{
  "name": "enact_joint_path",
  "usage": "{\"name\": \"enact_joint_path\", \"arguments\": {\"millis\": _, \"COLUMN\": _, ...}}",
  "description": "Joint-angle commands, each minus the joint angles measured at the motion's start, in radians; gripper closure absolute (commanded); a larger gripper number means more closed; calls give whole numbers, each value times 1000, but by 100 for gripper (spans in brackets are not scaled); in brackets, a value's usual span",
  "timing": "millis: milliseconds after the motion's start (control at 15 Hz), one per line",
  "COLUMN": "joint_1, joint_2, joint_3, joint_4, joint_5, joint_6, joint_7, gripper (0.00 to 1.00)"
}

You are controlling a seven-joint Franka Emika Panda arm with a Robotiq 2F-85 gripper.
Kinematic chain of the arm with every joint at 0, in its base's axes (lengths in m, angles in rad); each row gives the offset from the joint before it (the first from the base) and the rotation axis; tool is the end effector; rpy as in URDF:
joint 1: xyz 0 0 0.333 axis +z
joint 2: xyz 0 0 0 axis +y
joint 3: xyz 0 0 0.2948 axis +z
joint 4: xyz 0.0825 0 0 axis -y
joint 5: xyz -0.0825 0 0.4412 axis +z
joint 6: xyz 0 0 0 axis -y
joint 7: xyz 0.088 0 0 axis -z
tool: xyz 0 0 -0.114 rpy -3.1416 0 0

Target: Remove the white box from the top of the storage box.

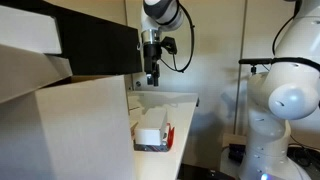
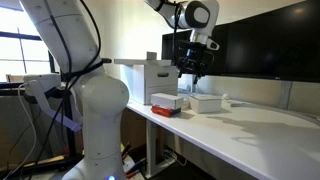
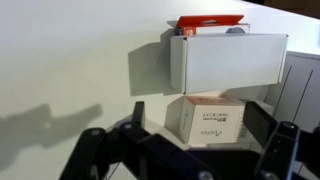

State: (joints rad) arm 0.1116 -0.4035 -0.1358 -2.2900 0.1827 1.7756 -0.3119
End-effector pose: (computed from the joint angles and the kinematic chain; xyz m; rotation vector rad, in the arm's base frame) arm 0.4810 0.0041 0.4555 -2.8709 -0.3665 0.1113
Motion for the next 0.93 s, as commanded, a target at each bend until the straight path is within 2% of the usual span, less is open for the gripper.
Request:
{"name": "enact_joint_path", "arguments": {"millis": 0, "joint_1": -27, "joint_2": 2, "joint_3": 24, "joint_4": 2, "joint_5": 9, "joint_6": -4, "joint_7": -8, "gripper": 0}}
{"name": "enact_joint_path", "arguments": {"millis": 600, "joint_1": -27, "joint_2": 2, "joint_3": 24, "joint_4": 2, "joint_5": 9, "joint_6": -4, "joint_7": -8, "gripper": 0}}
{"name": "enact_joint_path", "arguments": {"millis": 867, "joint_1": -76, "joint_2": 33, "joint_3": 23, "joint_4": 41, "joint_5": -45, "joint_6": 9, "joint_7": 53, "gripper": 0}}
